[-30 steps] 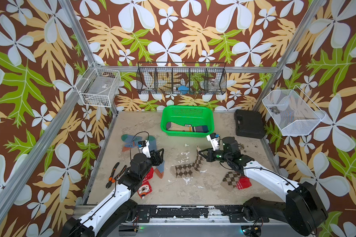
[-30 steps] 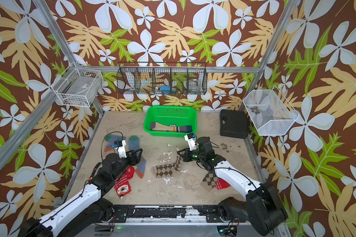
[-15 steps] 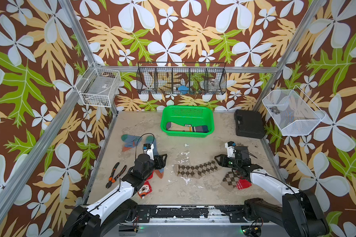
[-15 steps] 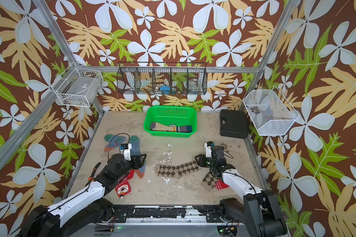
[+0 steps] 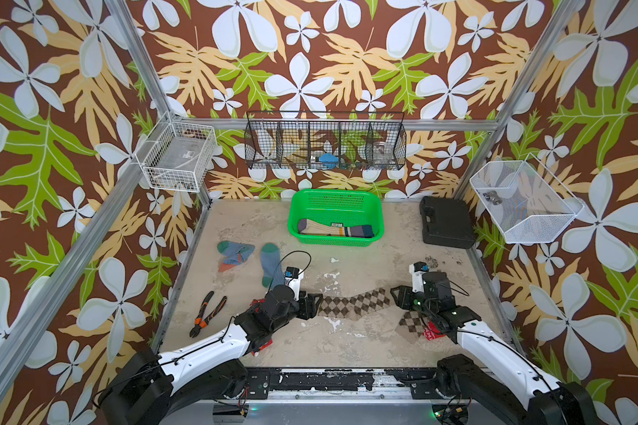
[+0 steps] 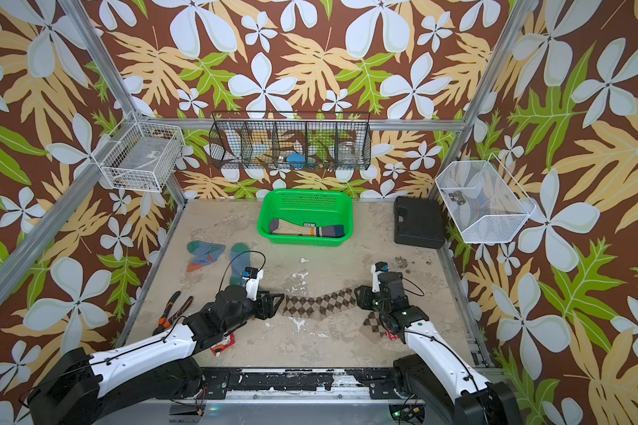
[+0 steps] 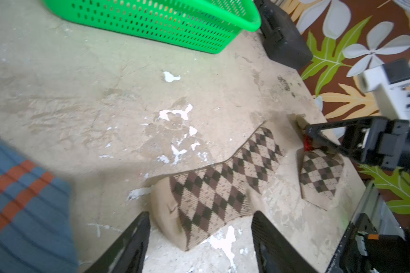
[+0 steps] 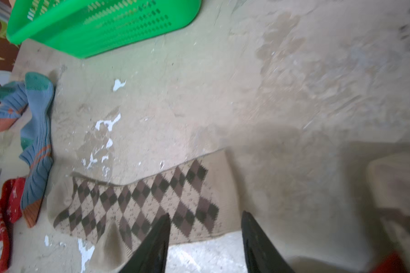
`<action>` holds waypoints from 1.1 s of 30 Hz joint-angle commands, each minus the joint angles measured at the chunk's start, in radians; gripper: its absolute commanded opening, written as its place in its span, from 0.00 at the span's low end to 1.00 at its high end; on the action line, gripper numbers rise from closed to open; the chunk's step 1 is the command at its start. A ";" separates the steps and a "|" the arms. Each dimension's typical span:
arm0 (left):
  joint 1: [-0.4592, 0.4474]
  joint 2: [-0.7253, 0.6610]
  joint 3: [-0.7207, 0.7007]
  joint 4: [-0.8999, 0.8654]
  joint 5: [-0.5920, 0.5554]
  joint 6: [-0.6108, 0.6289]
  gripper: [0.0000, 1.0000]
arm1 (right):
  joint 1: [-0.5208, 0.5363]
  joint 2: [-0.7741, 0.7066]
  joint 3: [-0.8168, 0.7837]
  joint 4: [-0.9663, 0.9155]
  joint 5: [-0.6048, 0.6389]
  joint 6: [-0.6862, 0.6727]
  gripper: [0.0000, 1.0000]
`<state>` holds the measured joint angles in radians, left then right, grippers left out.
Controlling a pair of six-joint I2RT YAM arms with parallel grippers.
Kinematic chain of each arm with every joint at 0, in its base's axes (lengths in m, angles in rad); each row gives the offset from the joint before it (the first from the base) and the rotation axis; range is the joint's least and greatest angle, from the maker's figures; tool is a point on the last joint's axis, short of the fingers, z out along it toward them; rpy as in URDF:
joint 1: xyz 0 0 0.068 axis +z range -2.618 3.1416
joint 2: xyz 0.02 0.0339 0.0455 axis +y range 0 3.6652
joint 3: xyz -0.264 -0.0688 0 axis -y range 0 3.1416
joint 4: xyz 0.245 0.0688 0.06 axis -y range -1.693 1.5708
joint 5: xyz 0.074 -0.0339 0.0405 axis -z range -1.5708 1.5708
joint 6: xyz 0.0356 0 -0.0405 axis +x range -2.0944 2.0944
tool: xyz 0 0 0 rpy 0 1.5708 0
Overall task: Place the socks together as a pair
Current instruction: Pick up the sock from the center of the board.
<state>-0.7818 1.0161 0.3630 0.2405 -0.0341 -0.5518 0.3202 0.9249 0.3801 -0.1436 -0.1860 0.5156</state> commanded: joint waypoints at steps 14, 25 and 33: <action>-0.017 -0.102 -0.064 0.071 0.038 -0.016 0.70 | 0.377 -0.035 -0.063 -0.316 0.347 0.357 0.44; -0.017 -0.179 -0.078 0.061 0.065 -0.017 0.70 | 0.581 0.277 0.058 -0.367 0.423 0.426 0.37; -0.016 -0.213 -0.078 0.036 0.055 -0.011 0.70 | 0.599 0.355 0.142 -0.056 0.281 0.351 0.36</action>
<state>-0.7986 0.8082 0.2832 0.2813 0.0265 -0.5697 0.9169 1.2533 0.4862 -0.2928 0.2115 0.9081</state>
